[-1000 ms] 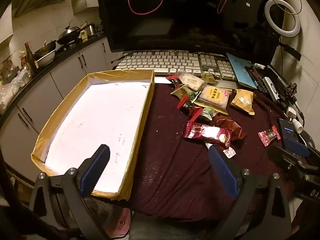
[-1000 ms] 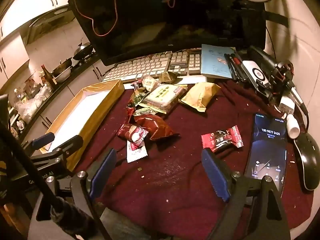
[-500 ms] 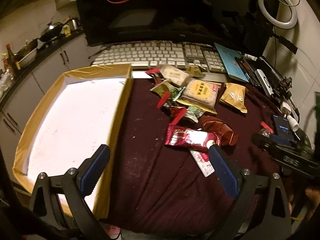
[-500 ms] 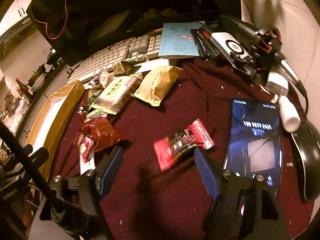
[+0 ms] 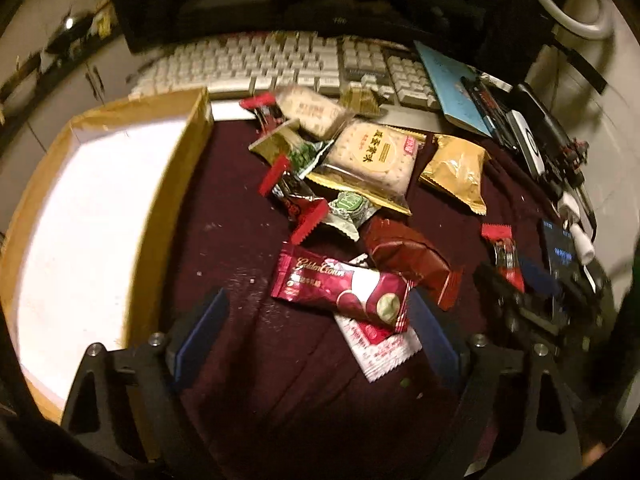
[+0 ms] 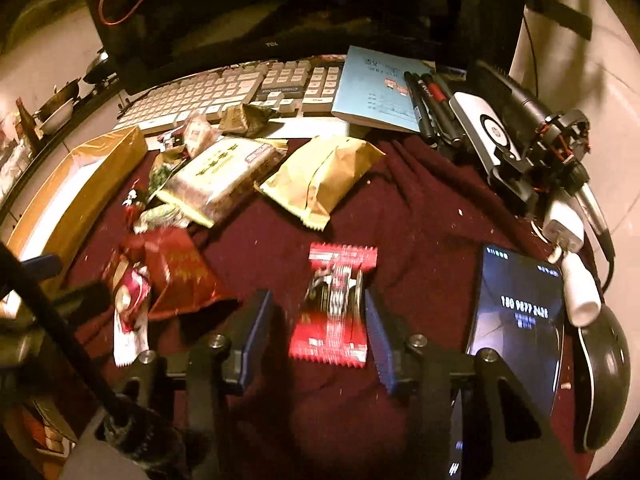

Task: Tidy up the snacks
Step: 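Grasp a red candy with the right gripper while the left gripper grasps a red wrapper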

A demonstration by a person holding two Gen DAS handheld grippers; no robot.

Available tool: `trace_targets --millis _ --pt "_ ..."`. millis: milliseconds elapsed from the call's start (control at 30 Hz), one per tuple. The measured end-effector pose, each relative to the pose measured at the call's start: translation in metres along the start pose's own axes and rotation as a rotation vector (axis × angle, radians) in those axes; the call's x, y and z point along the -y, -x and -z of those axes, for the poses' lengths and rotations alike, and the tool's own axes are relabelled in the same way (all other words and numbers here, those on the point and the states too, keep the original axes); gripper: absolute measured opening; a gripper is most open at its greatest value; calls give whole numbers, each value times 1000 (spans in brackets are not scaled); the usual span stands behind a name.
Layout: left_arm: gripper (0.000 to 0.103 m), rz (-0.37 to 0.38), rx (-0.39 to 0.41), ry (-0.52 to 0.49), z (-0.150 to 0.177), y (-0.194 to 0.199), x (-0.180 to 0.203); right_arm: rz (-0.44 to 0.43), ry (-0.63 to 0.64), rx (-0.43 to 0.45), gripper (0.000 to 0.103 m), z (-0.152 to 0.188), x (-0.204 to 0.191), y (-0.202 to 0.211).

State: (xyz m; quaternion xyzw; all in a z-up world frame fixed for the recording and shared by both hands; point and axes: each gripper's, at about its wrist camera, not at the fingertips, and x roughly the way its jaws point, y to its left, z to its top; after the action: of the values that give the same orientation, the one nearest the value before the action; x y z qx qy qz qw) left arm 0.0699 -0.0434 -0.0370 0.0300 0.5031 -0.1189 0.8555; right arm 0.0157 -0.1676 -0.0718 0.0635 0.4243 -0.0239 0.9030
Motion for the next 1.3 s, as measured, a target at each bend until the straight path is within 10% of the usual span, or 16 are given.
trace_targets --millis 200,467,767,1000,1300 --pt "88 105 -103 209 -15 -20 -18 -26 -5 14 37 -1 1 0" --pt "40 87 -115 190 -6 -21 -7 -39 2 23 32 2 -1 1" --pt "40 147 -95 169 4 -14 -15 -49 -26 28 17 3 1 1" --pt "71 157 -80 102 12 12 -19 -46 -29 30 17 4 2 1" --pt "33 160 -143 11 28 1 -2 2 71 37 10 8 -18 3"
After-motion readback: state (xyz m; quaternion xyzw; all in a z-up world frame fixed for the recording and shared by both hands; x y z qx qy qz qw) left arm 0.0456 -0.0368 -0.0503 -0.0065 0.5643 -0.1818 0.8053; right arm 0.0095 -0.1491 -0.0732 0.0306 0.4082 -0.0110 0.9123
